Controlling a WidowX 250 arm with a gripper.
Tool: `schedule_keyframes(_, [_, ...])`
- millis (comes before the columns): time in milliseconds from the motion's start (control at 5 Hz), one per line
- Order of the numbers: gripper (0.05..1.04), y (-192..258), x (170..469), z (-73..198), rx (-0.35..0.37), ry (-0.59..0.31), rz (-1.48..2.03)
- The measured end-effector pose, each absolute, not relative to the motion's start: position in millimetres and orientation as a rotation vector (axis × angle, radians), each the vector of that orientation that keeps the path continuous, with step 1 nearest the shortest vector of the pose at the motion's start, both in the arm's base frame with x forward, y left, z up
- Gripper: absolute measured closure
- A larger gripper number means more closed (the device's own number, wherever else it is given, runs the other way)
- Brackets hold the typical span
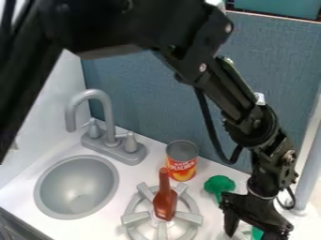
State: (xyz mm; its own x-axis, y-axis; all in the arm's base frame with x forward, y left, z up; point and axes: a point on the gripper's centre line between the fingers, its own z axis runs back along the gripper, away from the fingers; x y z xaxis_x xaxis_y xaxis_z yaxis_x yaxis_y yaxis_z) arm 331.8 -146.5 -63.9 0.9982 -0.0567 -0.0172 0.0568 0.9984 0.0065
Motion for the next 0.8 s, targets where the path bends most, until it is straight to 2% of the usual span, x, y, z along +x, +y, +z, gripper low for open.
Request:
schedule_keyframes(200, [0.566, -144, 334, -65, -0.012, 0.018, -0.046])
schedule_keyframes(400, [0.817, -145, 334, -64, -0.025, 0.025, -0.056])
schedule_keyframes(600, [0.948, -147, 329, -54, -0.044, 0.027, -0.062])
schedule_keyframes(800, [0.979, -142, 320, -33, -0.043, 0.020, -0.083])
